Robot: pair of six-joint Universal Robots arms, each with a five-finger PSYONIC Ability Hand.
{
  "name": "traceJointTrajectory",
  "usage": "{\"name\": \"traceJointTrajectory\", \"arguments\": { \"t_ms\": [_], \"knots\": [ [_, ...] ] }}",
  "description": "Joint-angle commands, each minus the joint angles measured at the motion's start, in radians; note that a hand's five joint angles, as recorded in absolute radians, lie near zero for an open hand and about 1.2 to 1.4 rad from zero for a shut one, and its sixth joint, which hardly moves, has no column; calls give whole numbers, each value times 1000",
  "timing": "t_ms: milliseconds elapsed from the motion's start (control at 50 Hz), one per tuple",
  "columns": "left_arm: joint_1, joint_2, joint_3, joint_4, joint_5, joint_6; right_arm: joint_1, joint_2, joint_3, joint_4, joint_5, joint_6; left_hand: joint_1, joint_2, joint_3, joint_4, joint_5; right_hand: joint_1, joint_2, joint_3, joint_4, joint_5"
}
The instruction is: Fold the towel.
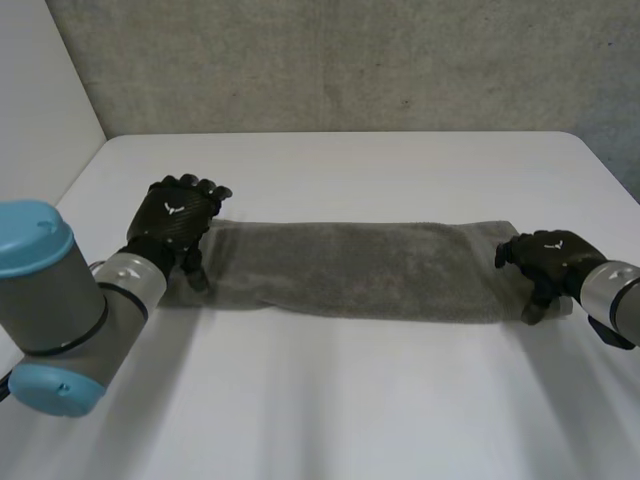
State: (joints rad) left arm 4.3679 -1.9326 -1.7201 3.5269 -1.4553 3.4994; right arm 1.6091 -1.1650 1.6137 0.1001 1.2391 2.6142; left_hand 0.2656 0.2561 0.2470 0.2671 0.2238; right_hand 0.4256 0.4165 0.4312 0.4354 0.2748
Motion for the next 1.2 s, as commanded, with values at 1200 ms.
{"name": "traceJointTrajectory", "arguments": {
  "t_ms": [1200],
  "knots": [
    [-5,87,-35,55,-11,-60,459,116,-463,-108,106,-189,-73,-63,-54,-74,-205,971,980,965,961,947]
  ]
}}
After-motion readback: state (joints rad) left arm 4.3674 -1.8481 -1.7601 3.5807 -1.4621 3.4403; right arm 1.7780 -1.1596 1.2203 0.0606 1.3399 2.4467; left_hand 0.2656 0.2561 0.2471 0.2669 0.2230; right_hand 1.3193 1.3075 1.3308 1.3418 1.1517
